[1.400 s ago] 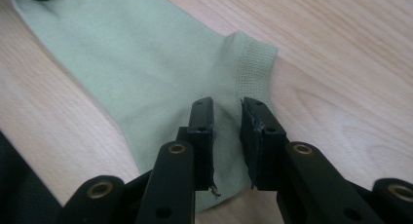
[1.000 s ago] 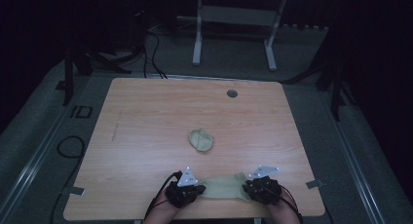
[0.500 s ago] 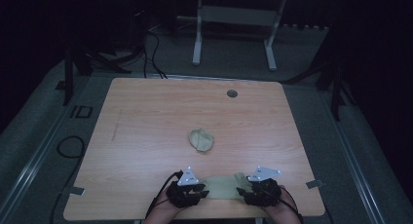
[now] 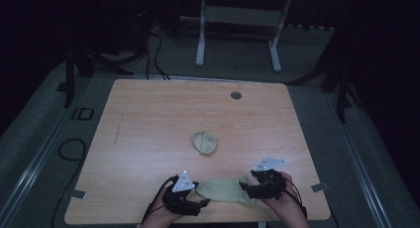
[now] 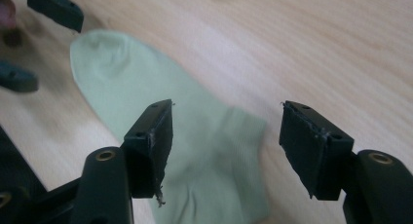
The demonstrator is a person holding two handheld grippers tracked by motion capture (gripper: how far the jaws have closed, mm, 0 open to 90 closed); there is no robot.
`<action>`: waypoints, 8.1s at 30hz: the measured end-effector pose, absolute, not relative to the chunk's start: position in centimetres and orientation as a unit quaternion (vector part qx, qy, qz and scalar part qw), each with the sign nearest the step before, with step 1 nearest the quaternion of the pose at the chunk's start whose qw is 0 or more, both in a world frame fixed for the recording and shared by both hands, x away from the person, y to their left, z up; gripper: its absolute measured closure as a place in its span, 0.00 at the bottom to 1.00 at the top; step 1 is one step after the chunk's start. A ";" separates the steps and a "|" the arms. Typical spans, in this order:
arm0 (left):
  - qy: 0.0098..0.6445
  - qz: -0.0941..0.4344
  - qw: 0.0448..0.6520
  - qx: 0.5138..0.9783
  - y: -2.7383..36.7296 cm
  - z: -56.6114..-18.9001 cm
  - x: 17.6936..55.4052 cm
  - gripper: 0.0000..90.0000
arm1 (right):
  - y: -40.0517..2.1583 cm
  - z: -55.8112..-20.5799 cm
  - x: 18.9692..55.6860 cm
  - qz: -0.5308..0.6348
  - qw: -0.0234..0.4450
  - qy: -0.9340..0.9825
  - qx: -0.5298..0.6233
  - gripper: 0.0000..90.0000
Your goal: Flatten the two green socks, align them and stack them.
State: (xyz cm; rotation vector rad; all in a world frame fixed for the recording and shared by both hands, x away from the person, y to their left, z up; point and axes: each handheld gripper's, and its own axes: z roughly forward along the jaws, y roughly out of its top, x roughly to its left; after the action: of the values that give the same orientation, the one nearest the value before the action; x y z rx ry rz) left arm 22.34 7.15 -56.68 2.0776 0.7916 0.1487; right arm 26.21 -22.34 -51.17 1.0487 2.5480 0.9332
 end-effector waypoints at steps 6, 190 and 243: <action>0.338 0.067 0.449 0.825 8.7 -56.2 22.4 0.20 | -20.8 -50.3 28.2 0.326 0.115 0.866 0.361 0.42; 0.352 0.104 0.346 0.863 3.4 -55.9 34.8 0.99 | -23.6 -54.2 37.9 0.246 0.125 0.879 0.388 0.88; 0.368 0.068 0.340 0.863 6.7 -54.4 26.4 0.44 | -26.1 -53.6 26.7 0.286 0.091 0.882 0.363 0.66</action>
State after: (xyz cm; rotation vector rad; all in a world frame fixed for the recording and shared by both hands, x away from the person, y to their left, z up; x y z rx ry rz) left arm 26.41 6.71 -54.38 2.2453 0.9573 0.1768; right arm 26.67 -26.13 -53.58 1.0784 2.6204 0.8507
